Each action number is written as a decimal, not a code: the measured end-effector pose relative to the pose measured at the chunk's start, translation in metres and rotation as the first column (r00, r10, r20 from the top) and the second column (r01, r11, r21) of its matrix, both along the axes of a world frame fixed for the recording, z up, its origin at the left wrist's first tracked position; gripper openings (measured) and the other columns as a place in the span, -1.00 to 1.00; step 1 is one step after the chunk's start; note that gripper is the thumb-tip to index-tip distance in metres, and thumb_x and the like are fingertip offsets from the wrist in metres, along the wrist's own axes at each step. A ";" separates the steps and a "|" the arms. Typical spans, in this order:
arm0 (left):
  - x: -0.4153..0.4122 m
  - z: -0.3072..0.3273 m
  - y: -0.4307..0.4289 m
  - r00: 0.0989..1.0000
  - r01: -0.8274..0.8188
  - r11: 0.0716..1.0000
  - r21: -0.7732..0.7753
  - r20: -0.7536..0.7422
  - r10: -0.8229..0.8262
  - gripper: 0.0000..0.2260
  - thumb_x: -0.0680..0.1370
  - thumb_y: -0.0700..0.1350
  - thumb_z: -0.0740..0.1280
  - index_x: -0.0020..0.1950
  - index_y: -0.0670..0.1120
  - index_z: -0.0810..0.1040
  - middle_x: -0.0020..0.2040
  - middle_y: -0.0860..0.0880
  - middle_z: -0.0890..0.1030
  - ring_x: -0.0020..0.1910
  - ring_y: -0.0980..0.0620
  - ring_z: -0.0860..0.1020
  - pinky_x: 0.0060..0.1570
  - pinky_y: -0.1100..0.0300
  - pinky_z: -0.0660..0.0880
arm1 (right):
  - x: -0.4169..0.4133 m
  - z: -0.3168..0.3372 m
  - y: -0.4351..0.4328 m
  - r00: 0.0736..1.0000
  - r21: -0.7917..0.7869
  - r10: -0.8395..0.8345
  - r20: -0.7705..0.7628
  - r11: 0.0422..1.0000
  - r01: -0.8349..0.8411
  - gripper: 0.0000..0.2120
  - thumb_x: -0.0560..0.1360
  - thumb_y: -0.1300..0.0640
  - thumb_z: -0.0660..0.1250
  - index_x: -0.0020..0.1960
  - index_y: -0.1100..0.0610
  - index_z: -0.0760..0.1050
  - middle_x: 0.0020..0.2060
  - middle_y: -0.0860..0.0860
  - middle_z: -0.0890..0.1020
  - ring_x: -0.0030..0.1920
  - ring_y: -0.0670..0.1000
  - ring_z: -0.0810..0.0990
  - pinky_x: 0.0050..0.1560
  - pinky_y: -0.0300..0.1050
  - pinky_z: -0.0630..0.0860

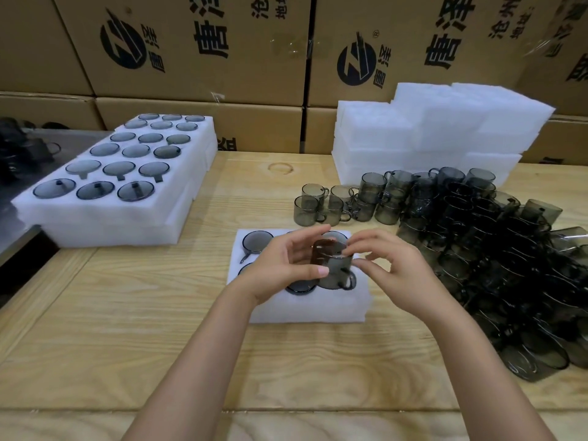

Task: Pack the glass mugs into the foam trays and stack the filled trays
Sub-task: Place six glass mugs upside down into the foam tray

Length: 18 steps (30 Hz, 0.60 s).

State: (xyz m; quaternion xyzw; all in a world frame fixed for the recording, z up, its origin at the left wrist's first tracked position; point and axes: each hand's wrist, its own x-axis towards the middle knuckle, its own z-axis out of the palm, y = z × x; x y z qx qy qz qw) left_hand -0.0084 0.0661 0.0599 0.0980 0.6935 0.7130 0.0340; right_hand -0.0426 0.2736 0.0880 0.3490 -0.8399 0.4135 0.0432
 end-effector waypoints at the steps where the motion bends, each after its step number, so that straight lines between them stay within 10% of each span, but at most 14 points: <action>1: -0.001 -0.001 0.003 0.998 -0.062 0.998 -0.001 -0.014 0.062 -0.42 0.40 -0.37 0.45 0.32 0.06 0.45 0.26 0.01 0.57 0.23 0.07 0.55 0.18 0.21 0.48 | -0.001 -0.002 0.000 0.998 -0.039 -0.061 0.013 0.997 0.061 -0.73 0.49 0.29 0.35 -0.01 -0.08 0.57 0.01 -0.18 0.56 -0.06 -0.19 0.52 -0.06 -0.39 0.43; 8: -0.009 -0.013 0.029 0.909 -0.404 0.887 -0.224 -0.203 0.363 -0.37 0.30 -0.15 0.59 0.17 0.35 0.41 0.13 0.16 0.38 0.08 0.32 0.47 0.11 0.42 0.42 | 0.001 -0.018 -0.008 0.935 -0.153 -0.242 0.260 0.945 0.288 -0.78 0.55 0.12 0.28 0.17 -0.06 0.53 -0.07 -0.25 0.60 -0.14 -0.20 0.56 -0.08 -0.27 0.52; 18: -0.006 -0.019 0.050 0.907 -0.393 0.812 -0.433 -0.329 0.264 -0.32 0.34 -0.11 0.57 0.41 0.00 0.39 0.29 0.09 0.34 0.27 0.19 0.37 0.23 0.42 0.31 | -0.011 -0.030 -0.010 0.882 -0.260 -0.119 0.457 0.930 0.260 -0.68 0.51 0.15 0.34 0.27 0.12 0.51 0.13 -0.10 0.61 0.08 -0.25 0.57 0.10 -0.37 0.46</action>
